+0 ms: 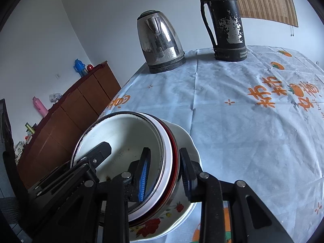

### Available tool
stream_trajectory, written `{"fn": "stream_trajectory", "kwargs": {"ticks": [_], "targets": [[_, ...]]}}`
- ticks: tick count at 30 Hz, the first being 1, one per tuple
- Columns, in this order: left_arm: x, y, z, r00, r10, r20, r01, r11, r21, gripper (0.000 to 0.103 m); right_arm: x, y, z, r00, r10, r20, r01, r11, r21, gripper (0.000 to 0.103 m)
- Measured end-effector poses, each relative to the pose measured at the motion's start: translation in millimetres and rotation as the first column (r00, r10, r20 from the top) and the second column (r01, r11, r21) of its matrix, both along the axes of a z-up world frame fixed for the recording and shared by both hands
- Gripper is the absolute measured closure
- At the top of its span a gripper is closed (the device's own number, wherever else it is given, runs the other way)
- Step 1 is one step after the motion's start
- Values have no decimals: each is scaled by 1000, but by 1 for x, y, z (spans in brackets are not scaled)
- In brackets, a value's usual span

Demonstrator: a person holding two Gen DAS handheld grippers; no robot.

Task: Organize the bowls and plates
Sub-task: 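Lower the bowl stack onto the red-flower plates with both grippers, then open both grippers to release the bowl stack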

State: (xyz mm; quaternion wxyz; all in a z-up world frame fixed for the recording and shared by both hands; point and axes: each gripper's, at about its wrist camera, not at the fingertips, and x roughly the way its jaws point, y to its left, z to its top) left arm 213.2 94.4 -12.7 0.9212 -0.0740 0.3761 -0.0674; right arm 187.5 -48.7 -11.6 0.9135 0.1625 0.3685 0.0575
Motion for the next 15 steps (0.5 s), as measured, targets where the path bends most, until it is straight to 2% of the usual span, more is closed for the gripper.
{"fn": "stream_trajectory", "kwargs": {"ticks": [8,15], "targets": [[2,5,-2,1000,15,-23,-16,1000,-18,77,1,1,0,1000,7,7,-7,999,32,69],[-4,7,8,998,50,44,-51,998,35,69,2,4,-3,1000,14,11,-15,1000,11,68]]}}
